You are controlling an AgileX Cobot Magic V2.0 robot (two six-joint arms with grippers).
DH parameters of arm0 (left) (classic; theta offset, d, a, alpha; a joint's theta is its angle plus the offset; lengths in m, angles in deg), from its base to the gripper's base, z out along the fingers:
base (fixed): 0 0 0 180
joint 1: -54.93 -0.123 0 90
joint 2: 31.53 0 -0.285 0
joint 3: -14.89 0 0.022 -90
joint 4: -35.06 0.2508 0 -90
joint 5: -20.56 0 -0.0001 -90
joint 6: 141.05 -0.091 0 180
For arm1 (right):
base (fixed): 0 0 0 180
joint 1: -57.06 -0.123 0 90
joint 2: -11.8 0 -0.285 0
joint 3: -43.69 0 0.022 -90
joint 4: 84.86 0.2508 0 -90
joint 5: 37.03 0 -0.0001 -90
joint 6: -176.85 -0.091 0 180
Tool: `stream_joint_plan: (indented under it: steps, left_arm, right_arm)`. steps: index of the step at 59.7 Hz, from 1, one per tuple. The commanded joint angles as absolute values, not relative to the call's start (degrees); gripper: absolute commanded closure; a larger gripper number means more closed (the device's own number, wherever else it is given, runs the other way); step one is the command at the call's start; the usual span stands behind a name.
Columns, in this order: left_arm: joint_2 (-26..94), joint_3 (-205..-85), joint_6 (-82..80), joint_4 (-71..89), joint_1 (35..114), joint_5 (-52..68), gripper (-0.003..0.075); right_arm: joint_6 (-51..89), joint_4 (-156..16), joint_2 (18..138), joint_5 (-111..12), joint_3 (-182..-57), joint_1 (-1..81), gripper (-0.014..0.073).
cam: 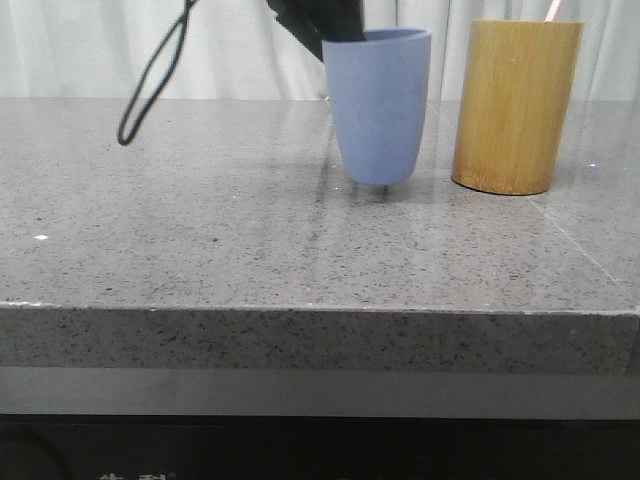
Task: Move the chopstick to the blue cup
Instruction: 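Carry the blue cup with the left gripper beside the bamboo holder, then open the left gripper and lift it away from the cup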
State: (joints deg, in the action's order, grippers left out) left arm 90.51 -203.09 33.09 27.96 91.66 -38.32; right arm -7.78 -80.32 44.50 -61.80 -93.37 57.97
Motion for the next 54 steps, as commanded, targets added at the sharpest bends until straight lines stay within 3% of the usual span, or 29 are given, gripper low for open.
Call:
stream_joint_plan:
  steps: [1,8,25,35,45,54]
  left_arm:
    - [87.9,-205.6,32.9,27.0,92.0,-33.7,0.0732]
    - [88.1,-205.6,32.9,27.1,92.0,-32.5,0.067]
    - [88.0,-205.6,32.9,27.7,92.0,-30.2,0.0418]
    - [86.5,-207.8,33.7,29.0,91.4,-35.2,0.0303]
    - [84.4,-211.4,33.8,32.4,90.3,-47.6,0.0316]
    - [82.6,-210.9,33.8,34.6,88.8,-52.2,0.0457]
  right_arm:
    - [-7.6,-80.3,45.5,-56.8,-95.4,57.8,-0.006]
    - [-7.6,-80.3,45.5,-56.8,-95.4,57.8,-0.006]
    - [-7.6,-80.3,45.5,-56.8,-95.4,57.8,-0.006]
    - [-7.6,-80.3,45.5,-56.8,-95.4,57.8,-0.006]
    - [-7.6,-80.3,45.5,-56.8,-95.4,57.8,-0.006]
    - [-7.6,-80.3,45.5,-56.9,-95.4,57.8,-0.006]
